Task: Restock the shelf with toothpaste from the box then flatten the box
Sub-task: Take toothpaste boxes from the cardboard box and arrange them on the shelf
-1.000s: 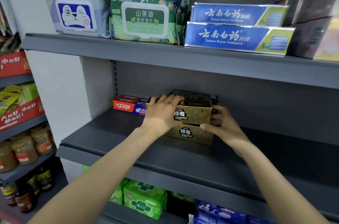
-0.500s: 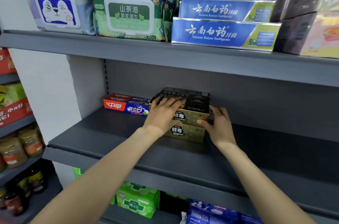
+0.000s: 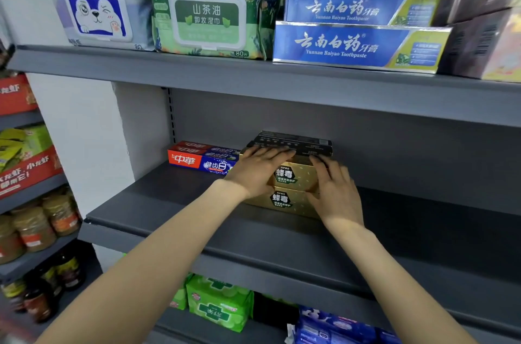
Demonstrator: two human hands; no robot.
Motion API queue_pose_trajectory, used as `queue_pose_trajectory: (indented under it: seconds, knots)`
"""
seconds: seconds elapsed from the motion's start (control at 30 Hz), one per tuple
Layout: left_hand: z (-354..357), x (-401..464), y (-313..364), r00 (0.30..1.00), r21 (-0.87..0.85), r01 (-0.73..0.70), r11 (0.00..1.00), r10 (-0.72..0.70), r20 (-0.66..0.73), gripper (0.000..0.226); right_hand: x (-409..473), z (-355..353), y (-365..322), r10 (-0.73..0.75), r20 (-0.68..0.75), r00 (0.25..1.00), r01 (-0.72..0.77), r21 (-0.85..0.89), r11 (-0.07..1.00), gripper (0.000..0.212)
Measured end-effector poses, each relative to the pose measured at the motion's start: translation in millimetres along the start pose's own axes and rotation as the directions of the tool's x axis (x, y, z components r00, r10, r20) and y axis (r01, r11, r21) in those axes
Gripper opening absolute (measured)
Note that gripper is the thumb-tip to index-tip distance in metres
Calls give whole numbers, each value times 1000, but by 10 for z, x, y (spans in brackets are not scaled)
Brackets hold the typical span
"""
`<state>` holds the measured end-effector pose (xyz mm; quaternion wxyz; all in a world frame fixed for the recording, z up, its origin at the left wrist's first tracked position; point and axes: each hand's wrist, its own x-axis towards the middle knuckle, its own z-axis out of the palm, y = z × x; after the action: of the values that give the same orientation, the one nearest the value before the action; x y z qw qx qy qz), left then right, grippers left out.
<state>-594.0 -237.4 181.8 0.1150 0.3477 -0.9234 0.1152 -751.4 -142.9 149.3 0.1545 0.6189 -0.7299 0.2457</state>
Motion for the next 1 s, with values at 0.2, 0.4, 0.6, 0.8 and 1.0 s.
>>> queue_pose_trajectory:
  seconds: [0.2,0.4,0.6,0.8,1.0]
  knots:
    - [86,-126,-19,943,-34,328,944,-329,-45,97,-14,-36,-57,43,24,999,-42,-44,998,76]
    - [11,-247,-44,930,-75,358,931,-363,-60,90,-49,-20,-148,16,-3,1000,-16,-81,997,81]
    - [-124,-771,-99,849,-104,411,906,-422,-320,42,-227,-43,-715,-144,-99,985,156,127,980,44]
    - [-116,-1785,-381,837,-208,467,860,-505,-210,21,-585,11,-1716,-289,103,952,245,314,917,26]
    - [-169,-3435,-885,716,-305,653,693,-696,-51,21,-1339,307,-3054,-380,330,864,184,496,848,26]
